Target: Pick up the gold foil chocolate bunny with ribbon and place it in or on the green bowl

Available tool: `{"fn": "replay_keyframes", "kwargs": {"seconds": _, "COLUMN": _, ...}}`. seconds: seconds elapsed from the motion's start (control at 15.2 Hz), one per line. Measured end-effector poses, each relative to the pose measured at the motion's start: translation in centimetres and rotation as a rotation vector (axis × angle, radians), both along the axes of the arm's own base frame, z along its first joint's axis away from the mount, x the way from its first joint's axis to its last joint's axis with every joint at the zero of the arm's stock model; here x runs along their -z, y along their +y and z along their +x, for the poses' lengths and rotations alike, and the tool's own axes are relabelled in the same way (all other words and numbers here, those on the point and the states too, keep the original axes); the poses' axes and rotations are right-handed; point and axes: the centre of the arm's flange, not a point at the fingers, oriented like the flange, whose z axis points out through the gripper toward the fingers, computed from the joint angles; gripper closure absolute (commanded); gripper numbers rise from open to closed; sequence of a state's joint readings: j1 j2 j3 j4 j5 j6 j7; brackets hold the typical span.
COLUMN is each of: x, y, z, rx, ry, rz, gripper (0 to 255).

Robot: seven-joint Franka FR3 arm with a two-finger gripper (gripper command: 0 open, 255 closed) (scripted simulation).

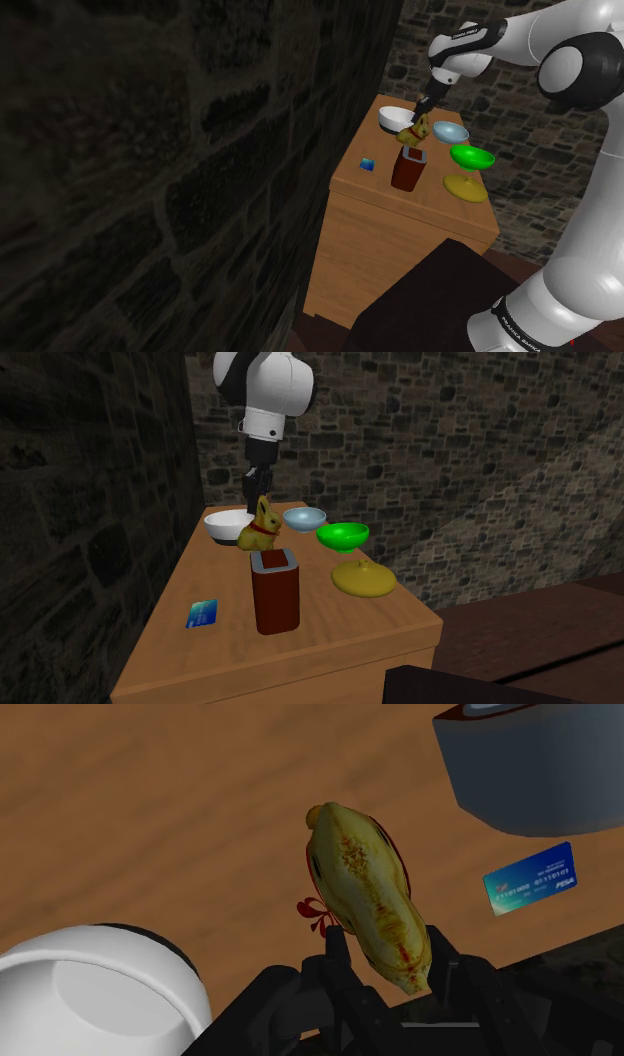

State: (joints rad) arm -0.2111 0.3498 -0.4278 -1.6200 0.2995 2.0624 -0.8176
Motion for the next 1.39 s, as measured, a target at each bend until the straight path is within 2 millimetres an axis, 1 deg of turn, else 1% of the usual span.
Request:
{"fn": "replay_keyframes", "kwargs": {"seconds": 0.59, "x": -4.6, "y": 0.1, "z": 0.0, "rx": 0.000, "ry": 0.000, "rz": 0.000, "gripper": 255}}
{"fn": "replay_keyframes", "kwargs": {"seconds": 0.99, "x": -7.8, "y": -0.3, "z": -0.1, "rx": 0.000, "ry": 0.000, "rz": 0.000, "gripper": 255}}
{"fn": "replay_keyframes", "kwargs": {"seconds": 1.06, "x": -8.3, "y": -0.4, "z": -0.4, "rx": 0.000, "ry": 0.000, "rz": 0.000, "gripper": 255}}
{"fn": "replay_keyframes", "kwargs": {"seconds": 1.25, "x": -9.0, "y": -3.0, "z": -2.7, "rx": 0.001, "ry": 0.000, "rz": 0.000, "gripper": 255}}
{"fn": "replay_keyframes", "kwargs": {"seconds": 1.39, "x": -9.4, "y": -4.9, "z": -4.6, "rx": 0.001, "ry": 0.001, "rz": 0.000, "gripper": 255}}
